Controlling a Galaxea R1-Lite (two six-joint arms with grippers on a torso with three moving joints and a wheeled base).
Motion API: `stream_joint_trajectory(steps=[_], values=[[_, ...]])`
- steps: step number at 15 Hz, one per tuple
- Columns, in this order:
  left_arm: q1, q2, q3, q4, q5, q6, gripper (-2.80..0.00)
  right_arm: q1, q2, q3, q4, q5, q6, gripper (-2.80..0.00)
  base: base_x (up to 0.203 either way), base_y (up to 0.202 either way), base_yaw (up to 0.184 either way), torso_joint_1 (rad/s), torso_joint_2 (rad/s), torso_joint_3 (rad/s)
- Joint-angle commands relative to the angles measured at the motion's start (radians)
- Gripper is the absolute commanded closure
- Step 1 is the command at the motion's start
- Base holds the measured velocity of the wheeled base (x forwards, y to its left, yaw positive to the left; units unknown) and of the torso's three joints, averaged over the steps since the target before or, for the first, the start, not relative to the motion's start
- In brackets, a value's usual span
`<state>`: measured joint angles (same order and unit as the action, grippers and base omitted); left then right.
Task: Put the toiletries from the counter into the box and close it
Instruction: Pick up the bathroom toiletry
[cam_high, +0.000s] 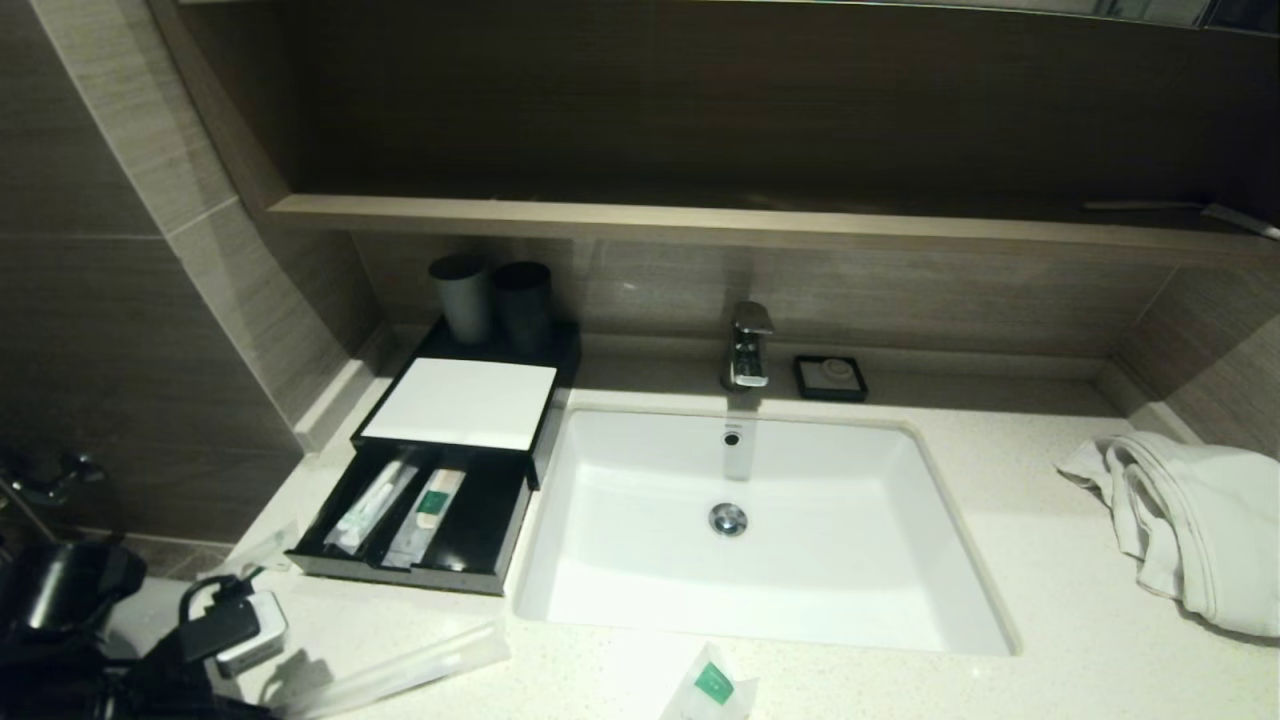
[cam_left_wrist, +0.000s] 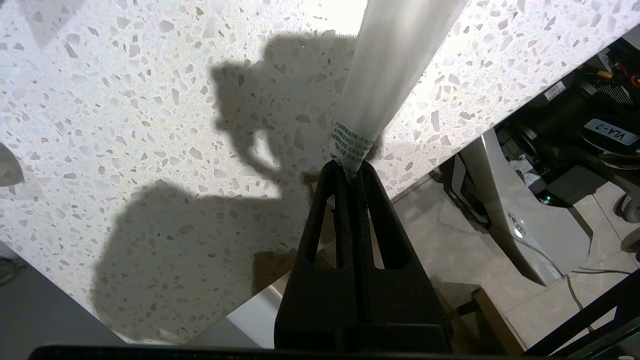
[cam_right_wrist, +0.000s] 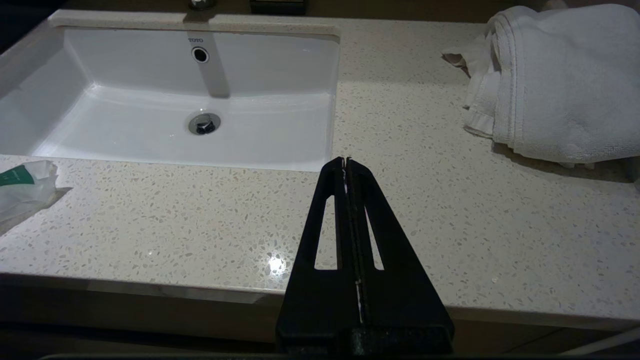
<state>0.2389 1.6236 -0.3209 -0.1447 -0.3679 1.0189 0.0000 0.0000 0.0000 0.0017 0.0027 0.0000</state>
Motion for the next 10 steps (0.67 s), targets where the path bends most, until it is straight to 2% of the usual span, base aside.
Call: stream_joint_trajectory(steps=[1,5,7,10], values=[[0.0,-0.018,0.0,0.0,-0.006,0.007,0.0,0.0,0.0,0.0,0.0,0.0,0.0,0.0,0.0,0.0,0.0,0.0,0.0,0.0],[0.0,-0.077,0.01,0.005,-0.019,0.004,0.0,0.0,0.0,0.0,0.0,0.0,0.0,0.0,0.0,0.0,0.0,0.0,0.0,0.0],[0.0,-0.094,0.011,0.007,-0.062,-0.002,0.0,0.0,0.0,0.0,0.0,0.0,0.0,0.0,0.0,0.0,0.0,0.0,0.0,0.0],[0.0,-0.102,0.006,0.008,-0.078,-0.006,0.0,0.0,0.0,0.0,0.0,0.0,0.0,0.0,0.0,0.0,0.0,0.0,0.0,0.0]])
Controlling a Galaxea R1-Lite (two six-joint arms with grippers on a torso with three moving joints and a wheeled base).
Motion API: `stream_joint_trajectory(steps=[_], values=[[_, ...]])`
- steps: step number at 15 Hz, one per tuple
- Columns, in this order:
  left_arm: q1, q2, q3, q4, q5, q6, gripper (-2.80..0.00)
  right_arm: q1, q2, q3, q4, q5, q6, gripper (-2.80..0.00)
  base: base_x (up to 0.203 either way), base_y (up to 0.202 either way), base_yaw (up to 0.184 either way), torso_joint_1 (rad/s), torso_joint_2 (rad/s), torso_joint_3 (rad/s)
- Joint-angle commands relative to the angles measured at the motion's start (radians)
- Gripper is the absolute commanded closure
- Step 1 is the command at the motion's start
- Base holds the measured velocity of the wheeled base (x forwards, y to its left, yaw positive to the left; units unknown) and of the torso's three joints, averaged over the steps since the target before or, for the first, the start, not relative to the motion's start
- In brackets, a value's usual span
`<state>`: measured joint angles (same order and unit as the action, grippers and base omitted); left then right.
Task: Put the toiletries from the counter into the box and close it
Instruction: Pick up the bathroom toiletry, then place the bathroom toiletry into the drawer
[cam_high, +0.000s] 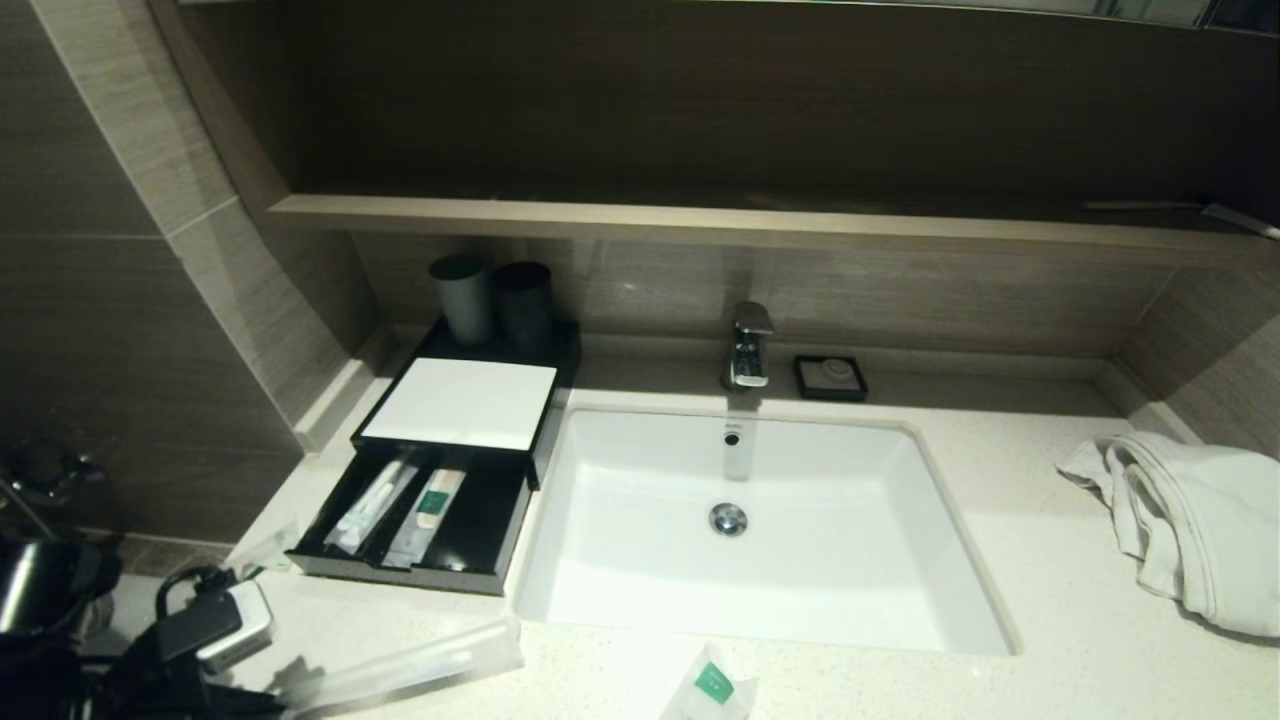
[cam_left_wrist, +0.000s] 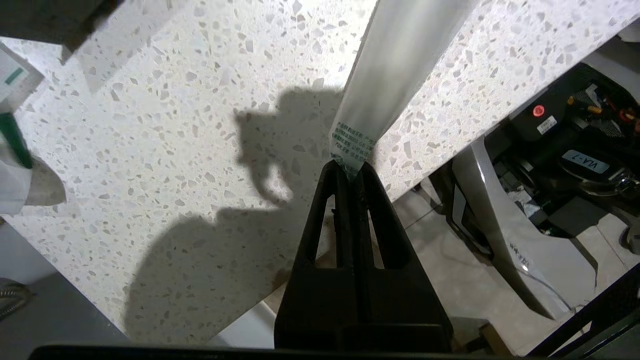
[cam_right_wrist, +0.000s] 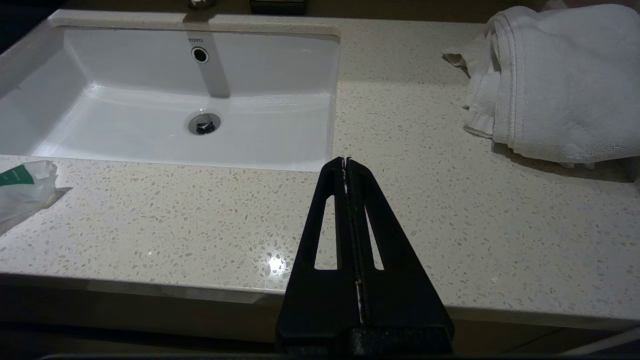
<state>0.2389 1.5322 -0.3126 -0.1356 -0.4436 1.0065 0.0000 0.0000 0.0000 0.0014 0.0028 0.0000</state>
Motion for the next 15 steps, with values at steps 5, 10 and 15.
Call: stream_joint_trajectory(steps=[5,10,15], values=[[0.0,-0.02,-0.064,0.002,-0.024,-0.126,0.0,0.0,0.0,0.0,0.0,0.0,0.0,0.0,0.0,0.0,0.0,0.0,0.0,0.0],[-0.001,-0.117,-0.221,0.199,-0.042,-0.327,0.0,0.0,0.0,0.0,0.0,0.0,0.0,0.0,0.0,0.0,0.0,0.0,0.0,0.0],[-0.001,-0.184,-0.413,0.471,-0.087,-0.507,0.0,0.0,0.0,0.0,0.0,0.0,0.0,0.0,0.0,0.0,0.0,0.0,0.0,0.0]])
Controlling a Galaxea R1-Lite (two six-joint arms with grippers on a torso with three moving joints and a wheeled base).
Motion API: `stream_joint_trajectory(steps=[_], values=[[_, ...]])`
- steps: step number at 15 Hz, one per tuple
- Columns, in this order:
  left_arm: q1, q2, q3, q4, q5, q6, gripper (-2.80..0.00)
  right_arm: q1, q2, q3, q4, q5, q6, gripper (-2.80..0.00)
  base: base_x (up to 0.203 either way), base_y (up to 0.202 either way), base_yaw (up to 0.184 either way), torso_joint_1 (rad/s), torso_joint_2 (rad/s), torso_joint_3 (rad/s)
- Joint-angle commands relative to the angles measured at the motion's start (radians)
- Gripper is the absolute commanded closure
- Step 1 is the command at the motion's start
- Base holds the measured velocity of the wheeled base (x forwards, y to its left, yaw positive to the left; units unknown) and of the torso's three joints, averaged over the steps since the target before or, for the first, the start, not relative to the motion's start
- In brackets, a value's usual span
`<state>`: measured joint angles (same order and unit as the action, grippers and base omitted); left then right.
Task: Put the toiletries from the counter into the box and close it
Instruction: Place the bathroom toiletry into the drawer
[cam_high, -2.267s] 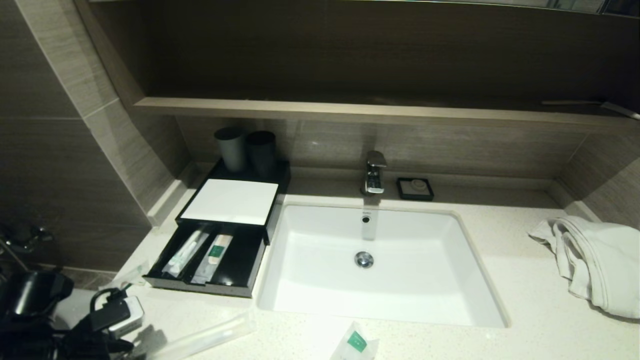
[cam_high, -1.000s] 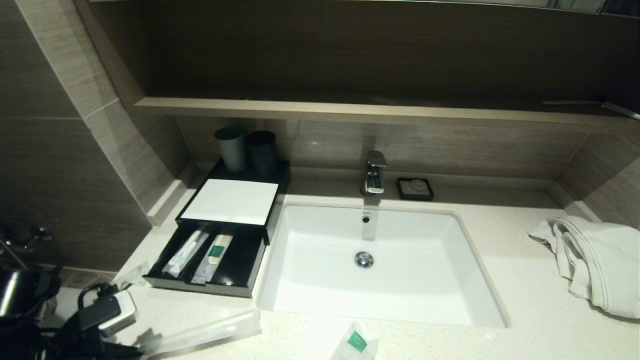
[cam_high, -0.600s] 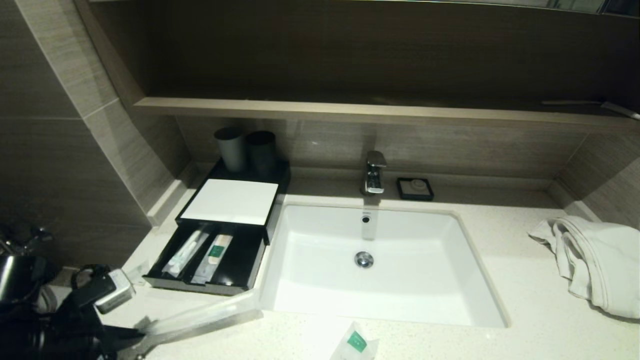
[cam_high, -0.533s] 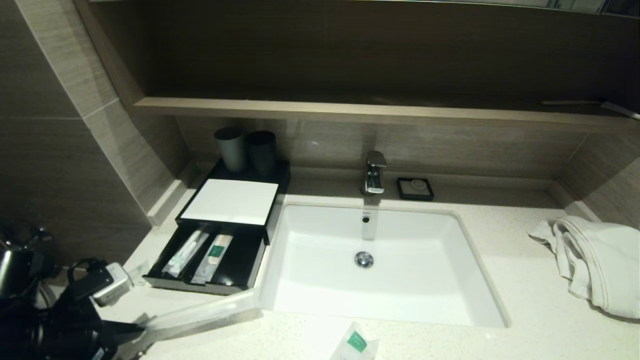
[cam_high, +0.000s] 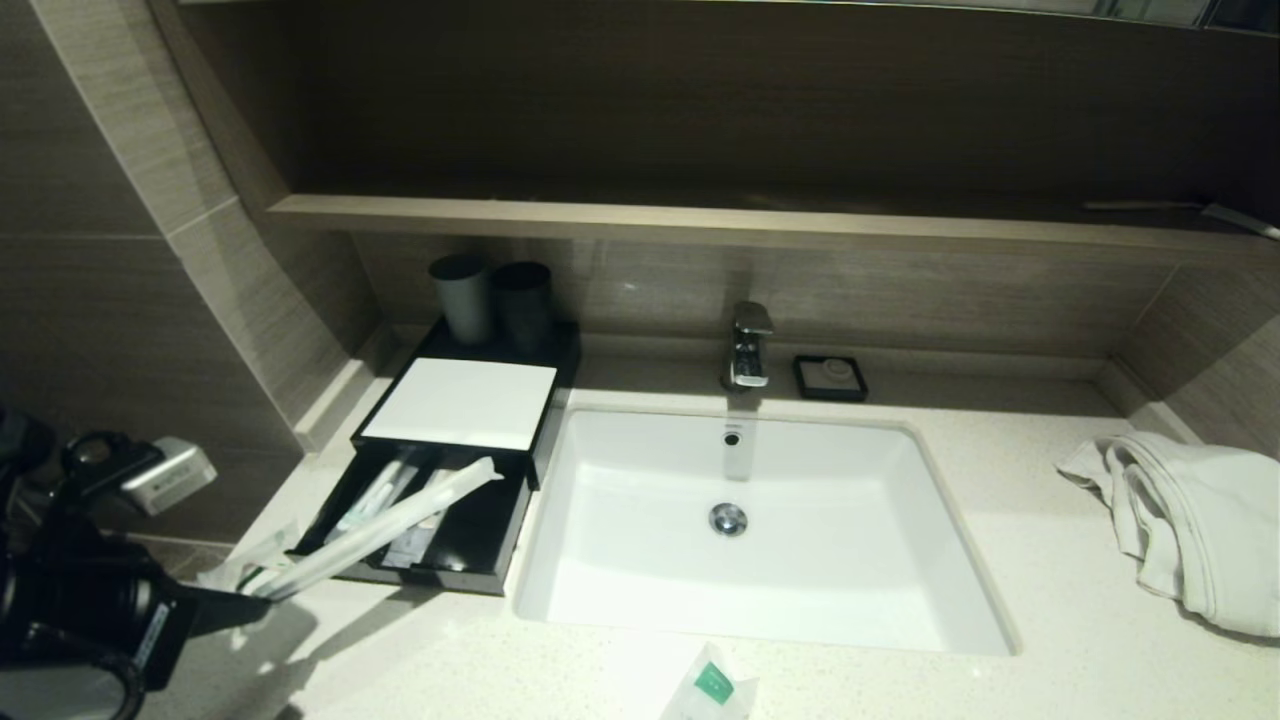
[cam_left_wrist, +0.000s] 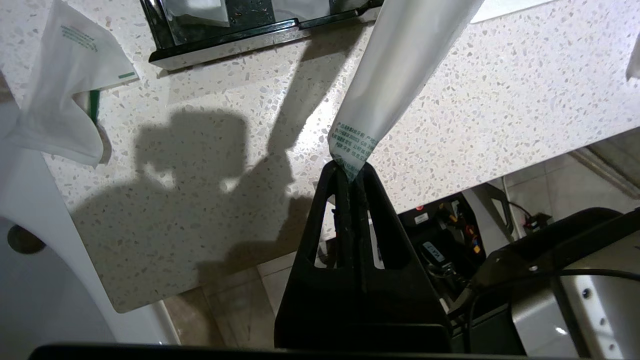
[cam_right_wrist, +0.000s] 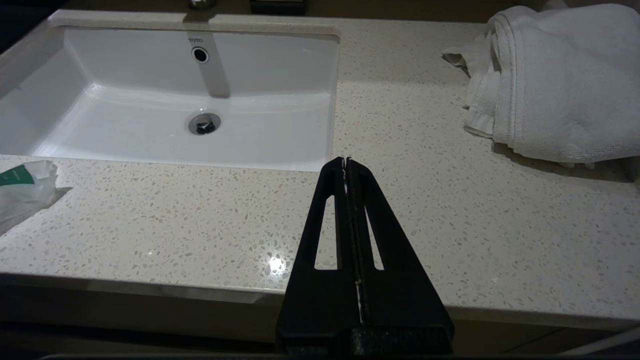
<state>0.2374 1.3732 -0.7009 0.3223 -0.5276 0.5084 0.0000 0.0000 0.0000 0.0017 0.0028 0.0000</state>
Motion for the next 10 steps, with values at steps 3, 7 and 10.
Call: stream_joint_trajectory(steps=[3,7,10], values=[[0.001,-0.045,-0.067,0.057,-0.002,-0.108,0.0,0.0,0.0,0.0,0.0,0.0,0.0,0.0,0.0,0.0,0.0,0.0,0.0,0.0],[0.0,-0.04,-0.151,0.228,0.0,-0.229,0.0,0.0,0.0,0.0,0.0,0.0,0.0,0.0,0.0,0.0,0.0,0.0,0.0,0.0],[0.001,-0.045,-0.209,0.339,0.007,-0.318,0.0,0.0,0.0,0.0,0.0,0.0,0.0,0.0,0.0,0.0,0.0,0.0,0.0,0.0]])
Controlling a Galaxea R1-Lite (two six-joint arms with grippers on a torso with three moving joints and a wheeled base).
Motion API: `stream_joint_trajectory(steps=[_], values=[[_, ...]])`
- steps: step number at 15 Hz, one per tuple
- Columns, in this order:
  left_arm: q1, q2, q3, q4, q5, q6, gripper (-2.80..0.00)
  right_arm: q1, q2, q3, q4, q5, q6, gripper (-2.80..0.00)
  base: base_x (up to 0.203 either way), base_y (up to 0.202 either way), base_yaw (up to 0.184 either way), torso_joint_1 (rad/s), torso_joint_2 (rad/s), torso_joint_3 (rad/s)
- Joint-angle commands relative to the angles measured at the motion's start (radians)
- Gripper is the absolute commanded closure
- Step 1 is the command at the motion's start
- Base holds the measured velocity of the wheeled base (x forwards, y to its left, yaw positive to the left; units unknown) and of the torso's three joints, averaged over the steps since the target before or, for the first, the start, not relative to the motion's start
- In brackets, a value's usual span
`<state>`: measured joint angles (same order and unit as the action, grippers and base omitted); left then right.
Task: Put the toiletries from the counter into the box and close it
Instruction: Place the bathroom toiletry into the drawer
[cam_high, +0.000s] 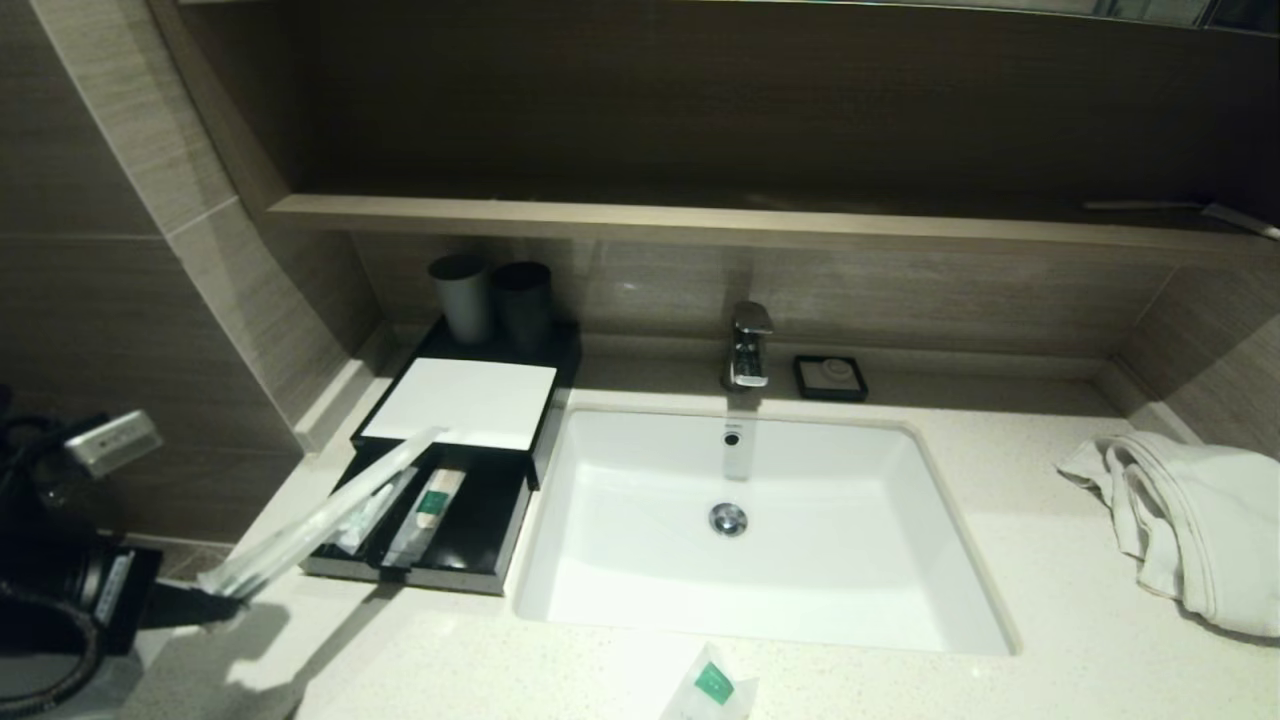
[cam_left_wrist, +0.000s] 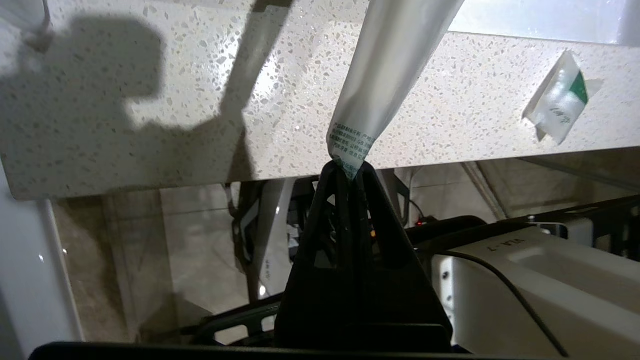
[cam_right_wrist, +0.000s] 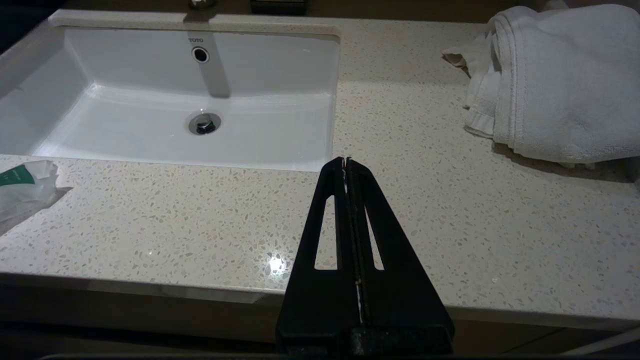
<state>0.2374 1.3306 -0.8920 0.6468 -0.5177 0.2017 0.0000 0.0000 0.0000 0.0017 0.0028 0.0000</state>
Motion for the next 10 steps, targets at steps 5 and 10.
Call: stream_joint_trajectory(steps=[5,10], values=[[0.002,0.002,-0.04,0.135,0.011,-0.161,0.0,0.0,0.0,0.0,0.0,0.0,0.0,0.0,0.0,0.0,0.0,0.0,0.0,0.0],[0.002,-0.013,-0.045,0.169,0.063,-0.243,0.0,0.0,0.0,0.0,0.0,0.0,0.0,0.0,0.0,0.0,0.0,0.0,0.0,0.0]])
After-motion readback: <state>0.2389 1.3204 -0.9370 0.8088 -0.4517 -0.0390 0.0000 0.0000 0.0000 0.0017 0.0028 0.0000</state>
